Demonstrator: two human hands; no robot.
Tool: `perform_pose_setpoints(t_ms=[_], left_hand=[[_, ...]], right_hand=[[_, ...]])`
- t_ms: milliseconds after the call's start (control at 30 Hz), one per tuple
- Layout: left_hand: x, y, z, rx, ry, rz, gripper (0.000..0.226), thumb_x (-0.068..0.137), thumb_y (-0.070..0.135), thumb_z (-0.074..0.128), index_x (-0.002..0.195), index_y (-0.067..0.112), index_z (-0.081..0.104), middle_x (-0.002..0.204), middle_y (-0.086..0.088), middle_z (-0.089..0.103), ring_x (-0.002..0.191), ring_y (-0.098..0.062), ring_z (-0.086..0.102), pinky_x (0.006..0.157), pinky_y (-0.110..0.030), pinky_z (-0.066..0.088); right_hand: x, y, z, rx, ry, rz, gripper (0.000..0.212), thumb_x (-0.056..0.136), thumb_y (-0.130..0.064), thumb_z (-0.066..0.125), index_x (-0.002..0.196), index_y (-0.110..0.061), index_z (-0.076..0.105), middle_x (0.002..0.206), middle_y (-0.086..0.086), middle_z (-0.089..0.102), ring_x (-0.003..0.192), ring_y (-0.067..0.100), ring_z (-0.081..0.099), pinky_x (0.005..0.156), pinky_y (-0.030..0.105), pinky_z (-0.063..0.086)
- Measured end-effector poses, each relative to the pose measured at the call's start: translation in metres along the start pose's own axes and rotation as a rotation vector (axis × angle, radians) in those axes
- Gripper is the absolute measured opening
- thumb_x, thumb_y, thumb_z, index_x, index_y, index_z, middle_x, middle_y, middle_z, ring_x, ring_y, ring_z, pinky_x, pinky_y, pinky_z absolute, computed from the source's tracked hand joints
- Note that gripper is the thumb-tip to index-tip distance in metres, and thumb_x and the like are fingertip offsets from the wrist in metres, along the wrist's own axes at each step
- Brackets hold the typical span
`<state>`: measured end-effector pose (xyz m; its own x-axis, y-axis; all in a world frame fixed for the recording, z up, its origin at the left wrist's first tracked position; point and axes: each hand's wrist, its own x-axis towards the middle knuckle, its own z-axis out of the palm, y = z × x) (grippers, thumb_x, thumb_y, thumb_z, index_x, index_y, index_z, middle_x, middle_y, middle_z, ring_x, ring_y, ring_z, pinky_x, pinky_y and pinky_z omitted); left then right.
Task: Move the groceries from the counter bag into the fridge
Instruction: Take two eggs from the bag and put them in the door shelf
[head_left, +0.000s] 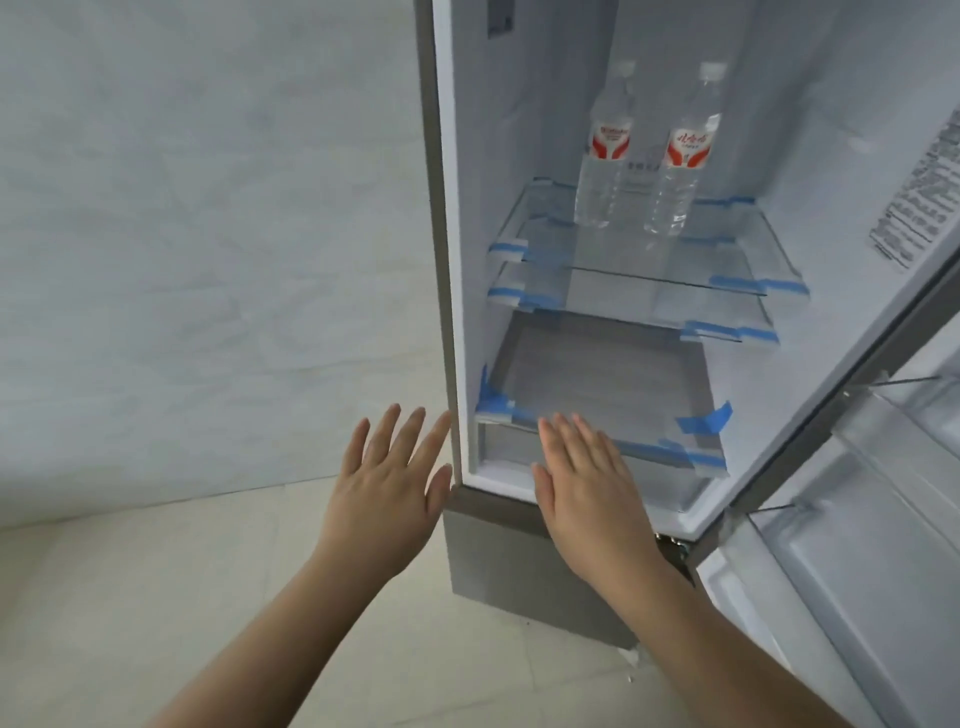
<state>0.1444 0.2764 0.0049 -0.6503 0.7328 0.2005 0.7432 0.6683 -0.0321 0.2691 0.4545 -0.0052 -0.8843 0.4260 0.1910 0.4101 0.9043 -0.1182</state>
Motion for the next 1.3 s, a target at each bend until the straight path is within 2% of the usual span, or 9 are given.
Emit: perform_pose_setpoints(t_ms=[233,367,533,667,800,900,1133,1233,1300], left_hand=[[-0.075,-0.062,-0.009,0.016,-0.005,-0.1,0.058,0.1,0.044,0.02,0.15,0.019,0.032,0.15,-0.004,0.044,0.144,-0.029,0.029,0.115,-0.044,0.017],[-0.125,-0.104,-0.018,0.013,0.01,-0.2,0.057,0.1,0.043,0.023,0.149,0.017,0.034,0.15,-0.002,0.045,0.144,-0.028,0.03,0.116,-0.04,0.017],[-0.188,-0.156,-0.031,-0.013,0.004,-0.418,0.06,0.098,0.049,0.018,0.151,0.023,0.029,0.153,-0.001,0.039,0.146,-0.027,0.026,0.117,-0.039,0.019],[-0.238,-0.193,-0.04,0.012,-0.002,-0.547,0.062,0.097,0.049,0.018,0.151,0.021,0.031,0.153,0.0,0.039,0.145,-0.025,0.028,0.116,-0.044,0.025],[-0.293,-0.229,-0.047,0.033,0.005,-0.635,0.063,0.097,0.048,0.017,0.147,0.017,0.039,0.155,-0.003,0.037,0.146,-0.026,0.025,0.119,-0.043,0.016],[-0.331,-0.251,-0.054,0.081,-0.007,-0.708,0.061,0.097,0.046,0.021,0.142,0.013,0.046,0.152,-0.005,0.041,0.145,-0.027,0.028,0.116,-0.043,0.012],[-0.404,-0.287,-0.069,0.091,-0.025,-0.947,0.062,0.097,0.048,0.017,0.149,0.021,0.035,0.154,-0.003,0.038,0.146,-0.026,0.026,0.118,-0.046,0.023],[-0.423,-0.295,-0.074,0.082,-0.037,-1.046,0.063,0.096,0.05,0.01,0.151,0.027,0.028,0.158,-0.001,0.031,0.148,-0.025,0.018,0.12,-0.044,0.015],[-0.434,-0.302,-0.074,0.077,-0.053,-1.119,0.066,0.093,0.051,0.003,0.154,0.03,0.016,0.161,0.002,0.02,0.15,-0.022,0.008,0.121,-0.041,0.007]], right_hand=[[-0.005,-0.084,0.007,0.021,-0.039,-0.177,0.071,0.1,-0.045,-0.003,0.144,-0.011,0.041,0.148,0.01,0.044,0.14,0.029,0.035,0.114,0.048,0.029],[-0.013,-0.146,0.012,0.036,-0.069,-0.292,0.074,0.092,-0.049,-0.009,0.152,-0.017,0.019,0.159,0.001,0.02,0.148,0.02,0.01,0.116,0.034,-0.001],[-0.022,-0.221,0.016,0.041,-0.068,-0.41,0.064,0.097,-0.04,0.008,0.147,-0.01,0.032,0.154,0.007,0.035,0.145,0.024,0.024,0.118,0.039,0.012],[-0.037,-0.285,0.02,0.06,-0.064,-0.505,0.063,0.096,-0.039,0.01,0.147,-0.01,0.035,0.153,0.006,0.036,0.144,0.024,0.026,0.118,0.04,0.015],[-0.053,-0.346,0.026,0.091,-0.081,-0.601,0.064,0.096,-0.04,0.008,0.148,-0.014,0.033,0.155,0.004,0.032,0.145,0.022,0.021,0.119,0.039,0.008],[-0.064,-0.388,0.03,0.111,-0.074,-0.669,0.06,0.096,-0.038,0.013,0.144,-0.013,0.04,0.151,0.006,0.04,0.143,0.024,0.028,0.116,0.04,0.007],[-0.075,-0.473,0.036,0.137,-0.096,-0.893,0.058,0.096,-0.038,0.017,0.142,-0.014,0.043,0.149,0.007,0.044,0.141,0.024,0.033,0.114,0.038,0.008],[-0.074,-0.511,0.043,0.161,-0.109,-0.985,0.06,0.095,-0.039,0.015,0.143,-0.016,0.042,0.149,0.007,0.044,0.141,0.024,0.033,0.114,0.037,0.007],[-0.074,-0.535,0.05,0.17,-0.131,-1.061,0.063,0.094,-0.041,0.009,0.147,-0.019,0.035,0.153,0.005,0.037,0.144,0.022,0.026,0.115,0.035,0.003]])
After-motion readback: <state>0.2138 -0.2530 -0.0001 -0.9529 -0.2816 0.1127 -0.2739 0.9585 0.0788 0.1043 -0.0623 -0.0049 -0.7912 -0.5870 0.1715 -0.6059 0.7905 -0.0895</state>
